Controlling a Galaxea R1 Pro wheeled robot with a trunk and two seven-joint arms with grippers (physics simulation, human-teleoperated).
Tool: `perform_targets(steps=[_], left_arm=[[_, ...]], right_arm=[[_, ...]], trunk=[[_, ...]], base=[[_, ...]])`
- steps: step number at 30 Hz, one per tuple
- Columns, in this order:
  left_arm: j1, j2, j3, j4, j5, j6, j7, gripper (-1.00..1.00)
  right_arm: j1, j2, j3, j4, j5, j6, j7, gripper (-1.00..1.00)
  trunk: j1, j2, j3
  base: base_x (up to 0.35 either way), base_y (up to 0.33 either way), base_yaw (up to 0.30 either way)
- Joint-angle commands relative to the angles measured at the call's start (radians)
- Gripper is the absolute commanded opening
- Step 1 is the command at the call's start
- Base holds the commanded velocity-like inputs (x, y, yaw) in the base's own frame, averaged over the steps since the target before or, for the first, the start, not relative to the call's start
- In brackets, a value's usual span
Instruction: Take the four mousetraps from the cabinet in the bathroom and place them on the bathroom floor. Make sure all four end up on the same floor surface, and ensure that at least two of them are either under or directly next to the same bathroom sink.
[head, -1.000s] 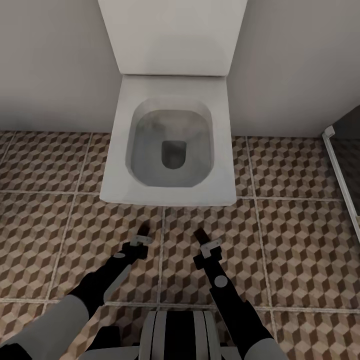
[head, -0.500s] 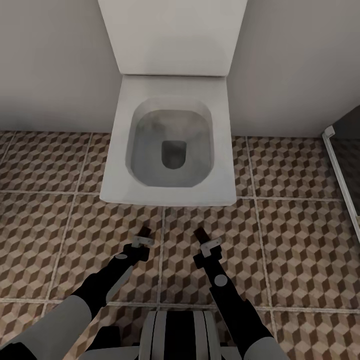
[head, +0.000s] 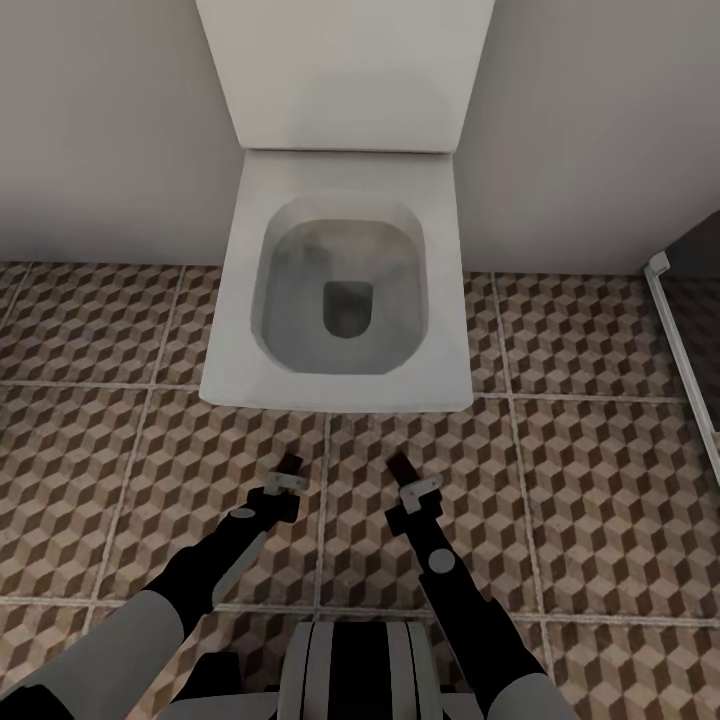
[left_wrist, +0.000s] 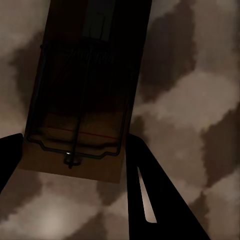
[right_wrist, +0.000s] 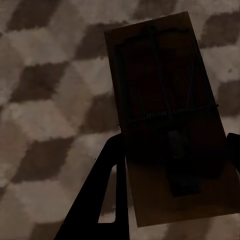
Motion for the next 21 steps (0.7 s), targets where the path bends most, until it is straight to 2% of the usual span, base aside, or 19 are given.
perform_targets(steps=[1, 6, 21], left_arm=[[0.000, 0.002, -0.010, 0.032, 0.025, 0.002, 0.011, -1.00], [0.000, 0.002, -0.010, 0.032, 0.024, 0.002, 0.012, -1.00], [0.000, 0.002, -0.010, 0.031, 0.024, 0.002, 0.013, -1.00]], right_arm=[[0.000, 0.000, 0.002, -0.001, 0.010, 0.000, -0.005, -1.00], [0.000, 0.000, 0.003, -0.001, 0.010, -0.033, 0.002, -1.00], [0.000, 0.000, 0.003, -0.002, 0.010, -0.040, 0.009, -1.00]], trunk=[[0.000, 0.000, -0.001], [0.000, 0.000, -0.001], [0.000, 0.000, -0.001]], base=[[0.000, 0.000, 0.000], [0.000, 0.000, 0.000], [0.000, 0.000, 0.000]])
